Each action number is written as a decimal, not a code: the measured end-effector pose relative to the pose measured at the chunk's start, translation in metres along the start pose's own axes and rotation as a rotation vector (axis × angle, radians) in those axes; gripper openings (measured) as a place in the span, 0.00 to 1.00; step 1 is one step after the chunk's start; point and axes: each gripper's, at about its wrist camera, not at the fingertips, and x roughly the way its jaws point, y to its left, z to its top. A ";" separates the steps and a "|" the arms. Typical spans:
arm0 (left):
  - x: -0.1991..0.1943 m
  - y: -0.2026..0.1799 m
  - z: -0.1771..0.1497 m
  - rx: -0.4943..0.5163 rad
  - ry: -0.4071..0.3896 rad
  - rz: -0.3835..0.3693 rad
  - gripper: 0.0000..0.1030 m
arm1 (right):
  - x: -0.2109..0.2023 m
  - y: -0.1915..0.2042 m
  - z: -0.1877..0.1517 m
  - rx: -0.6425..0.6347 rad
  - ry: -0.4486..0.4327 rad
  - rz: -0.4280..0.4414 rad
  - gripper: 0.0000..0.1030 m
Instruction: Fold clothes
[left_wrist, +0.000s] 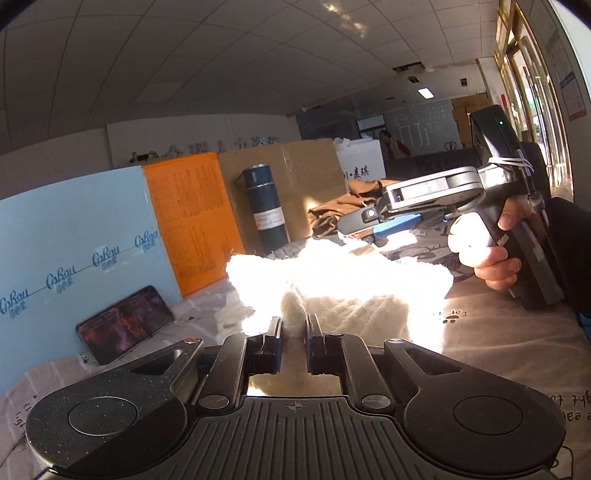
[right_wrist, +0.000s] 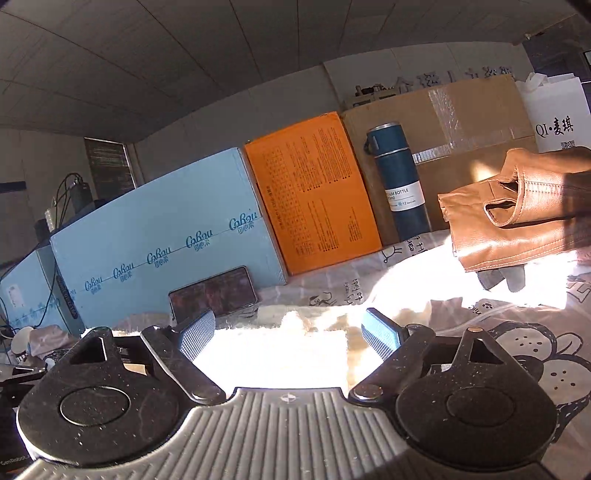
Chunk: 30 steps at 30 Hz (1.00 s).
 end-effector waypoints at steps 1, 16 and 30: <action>-0.001 -0.003 0.000 0.021 0.004 -0.013 0.11 | -0.002 -0.001 0.001 0.006 0.001 0.024 0.87; -0.004 -0.005 -0.012 0.109 0.057 -0.089 0.15 | 0.018 0.021 -0.021 -0.053 0.345 0.237 0.20; -0.003 -0.023 -0.020 0.241 0.139 -0.103 0.15 | 0.037 0.005 0.014 -0.362 0.318 0.254 0.99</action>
